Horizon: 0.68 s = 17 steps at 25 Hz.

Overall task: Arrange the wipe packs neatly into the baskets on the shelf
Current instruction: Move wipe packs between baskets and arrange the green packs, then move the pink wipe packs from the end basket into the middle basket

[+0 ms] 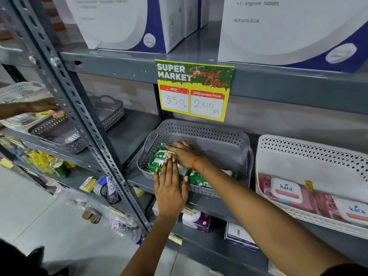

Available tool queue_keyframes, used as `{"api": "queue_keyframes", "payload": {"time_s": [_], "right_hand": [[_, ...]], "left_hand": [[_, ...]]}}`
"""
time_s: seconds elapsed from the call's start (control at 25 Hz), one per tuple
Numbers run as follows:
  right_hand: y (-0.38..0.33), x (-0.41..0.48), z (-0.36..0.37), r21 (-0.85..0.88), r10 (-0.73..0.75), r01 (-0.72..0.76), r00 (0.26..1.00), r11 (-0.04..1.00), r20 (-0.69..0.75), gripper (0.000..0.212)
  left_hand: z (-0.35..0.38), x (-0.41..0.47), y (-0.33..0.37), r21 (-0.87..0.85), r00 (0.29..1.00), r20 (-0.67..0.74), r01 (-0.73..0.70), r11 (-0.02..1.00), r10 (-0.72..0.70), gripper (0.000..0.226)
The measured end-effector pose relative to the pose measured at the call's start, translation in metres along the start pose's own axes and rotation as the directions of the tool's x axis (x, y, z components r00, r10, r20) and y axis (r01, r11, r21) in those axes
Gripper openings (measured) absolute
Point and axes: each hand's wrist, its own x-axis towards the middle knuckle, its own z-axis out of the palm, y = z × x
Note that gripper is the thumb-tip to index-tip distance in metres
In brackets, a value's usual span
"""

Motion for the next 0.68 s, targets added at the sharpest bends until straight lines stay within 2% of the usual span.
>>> {"api": "queue_keyframes", "payload": {"time_s": [0.12,0.2,0.32,0.44,0.52,0.68], "right_hand": [[-0.001,0.001,-0.003,0.064,0.042,-0.050,0.991,0.997,0.127,0.054],[-0.003,-0.004,-0.010,0.119,0.042,-0.053,0.995,0.991,0.093,0.054],[0.003,-0.017,-0.028,0.108,0.074,-0.064,0.992,0.992,-0.098,0.050],[0.020,-0.045,-0.050,0.160,0.171,-0.135,0.955,0.978,-0.241,0.045],[0.036,-0.070,-0.063,0.203,0.241,-0.178,0.905,0.963,-0.350,0.045],[0.075,-0.133,-0.085,0.286,0.367,-0.245,0.759,0.926,-0.538,0.040]], "left_hand": [[0.000,-0.002,0.000,0.013,1.000,-0.017,0.001,1.000,-0.001,0.066],[-0.002,-0.002,0.003,0.043,1.000,-0.017,0.013,0.999,-0.012,0.064],[-0.005,0.000,0.014,0.111,0.999,0.043,0.025,0.994,-0.030,0.063],[-0.003,-0.003,0.041,0.087,0.994,0.099,0.043,0.995,-0.051,0.062],[0.002,-0.006,0.065,0.060,0.992,0.124,0.028,0.998,-0.035,0.061],[0.015,-0.019,0.120,0.011,0.983,0.177,-0.050,0.999,0.047,0.060]]}}
